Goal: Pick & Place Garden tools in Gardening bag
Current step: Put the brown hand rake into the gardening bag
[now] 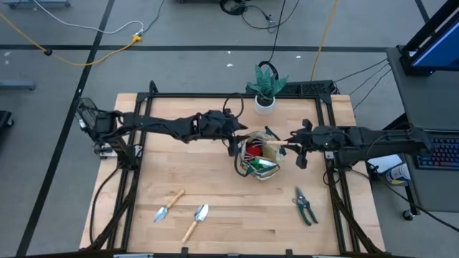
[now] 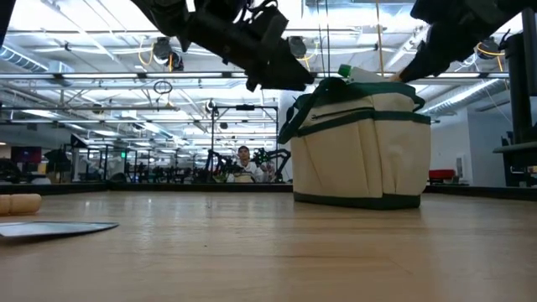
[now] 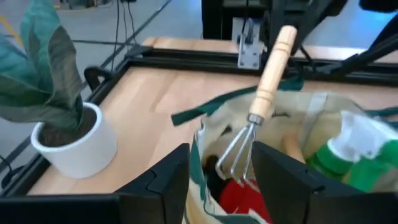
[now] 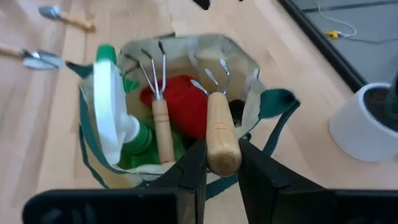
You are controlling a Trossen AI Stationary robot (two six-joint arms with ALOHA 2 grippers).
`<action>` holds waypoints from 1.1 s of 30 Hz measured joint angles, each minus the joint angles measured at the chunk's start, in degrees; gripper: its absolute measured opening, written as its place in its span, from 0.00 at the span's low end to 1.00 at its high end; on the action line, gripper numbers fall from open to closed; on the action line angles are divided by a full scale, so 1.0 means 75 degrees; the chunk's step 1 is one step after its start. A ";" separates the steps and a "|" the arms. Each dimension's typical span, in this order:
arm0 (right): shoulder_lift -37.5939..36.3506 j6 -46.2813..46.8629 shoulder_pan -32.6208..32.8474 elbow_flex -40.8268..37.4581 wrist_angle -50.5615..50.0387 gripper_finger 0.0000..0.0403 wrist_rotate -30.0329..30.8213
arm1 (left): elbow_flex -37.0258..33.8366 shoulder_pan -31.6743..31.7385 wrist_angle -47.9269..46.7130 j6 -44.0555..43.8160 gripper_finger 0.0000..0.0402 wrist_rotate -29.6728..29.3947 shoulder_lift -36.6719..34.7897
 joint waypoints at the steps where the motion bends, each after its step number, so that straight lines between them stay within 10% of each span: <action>1: 0.0081 -0.0019 0.0000 -0.0042 -0.0007 0.15 -0.0002 | 0.0001 -0.0010 -0.0025 0.0000 0.43 -0.0003 0.0036; 20: 0.0655 -0.0570 0.0000 -0.0142 0.0625 0.15 0.0218 | -0.0004 0.0288 0.0289 -0.0092 0.40 0.0036 0.0926; 33: 0.1731 -0.2178 0.0156 -0.0142 0.1278 0.15 0.0607 | -0.0005 0.0285 0.0280 0.0002 0.03 0.0015 0.0921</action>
